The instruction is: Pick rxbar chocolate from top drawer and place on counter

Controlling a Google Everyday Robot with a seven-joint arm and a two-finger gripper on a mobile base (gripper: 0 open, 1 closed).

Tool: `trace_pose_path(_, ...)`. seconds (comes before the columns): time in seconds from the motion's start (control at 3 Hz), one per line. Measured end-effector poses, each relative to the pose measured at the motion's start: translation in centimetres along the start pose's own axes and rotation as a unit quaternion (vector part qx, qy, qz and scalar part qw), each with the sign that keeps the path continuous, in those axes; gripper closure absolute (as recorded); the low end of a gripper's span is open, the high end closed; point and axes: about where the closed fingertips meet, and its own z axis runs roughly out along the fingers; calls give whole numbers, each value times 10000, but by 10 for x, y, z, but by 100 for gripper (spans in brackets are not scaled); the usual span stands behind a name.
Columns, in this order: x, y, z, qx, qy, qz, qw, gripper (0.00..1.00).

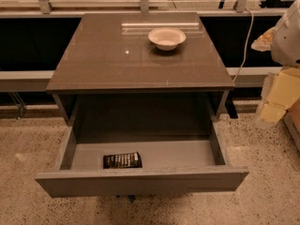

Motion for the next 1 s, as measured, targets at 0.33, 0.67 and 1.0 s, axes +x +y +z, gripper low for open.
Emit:
trace_pose_path(0.33, -9, -5, 5, -14, -45, -70, 10000, 0)
trace_pose_path(0.67, -74, -40, 48, -286, -308, -539, 9977, 0)
trace_pose_path(1.0, -142, -62, 91, -619, -444, -920, 9928, 0)
